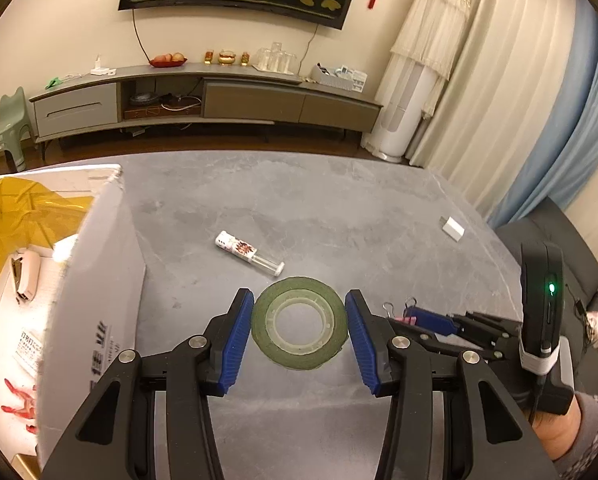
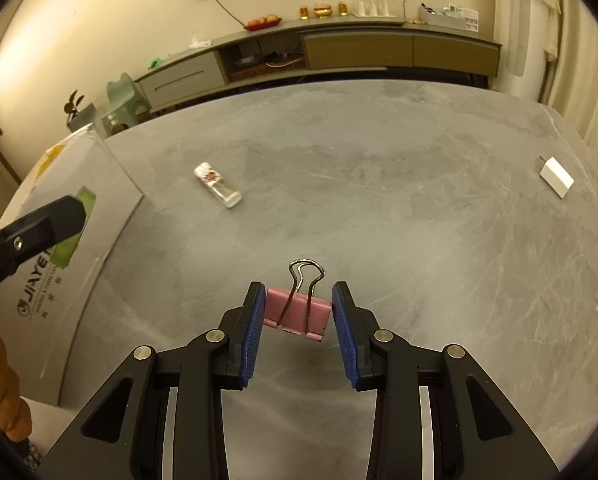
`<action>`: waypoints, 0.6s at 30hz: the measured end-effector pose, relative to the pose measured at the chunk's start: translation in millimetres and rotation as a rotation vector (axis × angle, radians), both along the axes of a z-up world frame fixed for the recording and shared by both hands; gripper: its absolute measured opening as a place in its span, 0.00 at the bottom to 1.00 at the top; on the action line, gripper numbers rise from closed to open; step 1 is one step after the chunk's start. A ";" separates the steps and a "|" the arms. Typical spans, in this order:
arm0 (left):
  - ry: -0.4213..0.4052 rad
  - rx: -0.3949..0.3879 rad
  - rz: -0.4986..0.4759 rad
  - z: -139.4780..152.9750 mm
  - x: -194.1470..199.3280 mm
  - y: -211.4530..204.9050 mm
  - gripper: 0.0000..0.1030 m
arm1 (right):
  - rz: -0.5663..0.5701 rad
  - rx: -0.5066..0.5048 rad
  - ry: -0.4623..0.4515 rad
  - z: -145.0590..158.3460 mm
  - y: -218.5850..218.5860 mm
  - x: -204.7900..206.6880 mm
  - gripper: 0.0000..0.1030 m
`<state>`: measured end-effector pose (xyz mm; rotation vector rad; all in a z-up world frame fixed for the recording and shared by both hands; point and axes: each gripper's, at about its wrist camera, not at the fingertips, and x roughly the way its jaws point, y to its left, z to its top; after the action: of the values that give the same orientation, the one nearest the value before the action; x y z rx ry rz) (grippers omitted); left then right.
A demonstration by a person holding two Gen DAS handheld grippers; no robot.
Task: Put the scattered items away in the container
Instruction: 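Carry binder clip in right tool while left tool carries tape roll to box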
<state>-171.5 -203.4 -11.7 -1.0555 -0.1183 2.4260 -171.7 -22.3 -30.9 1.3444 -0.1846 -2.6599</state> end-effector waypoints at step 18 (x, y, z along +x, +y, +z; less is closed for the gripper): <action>0.073 0.062 0.062 33.2 22.7 -28.5 0.47 | 0.056 -0.012 0.140 59.5 -43.7 53.2 0.35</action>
<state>-148.8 -232.0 21.5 -0.9484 -0.2028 2.4965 -118.5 -66.0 28.6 1.1373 -0.1439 -2.6881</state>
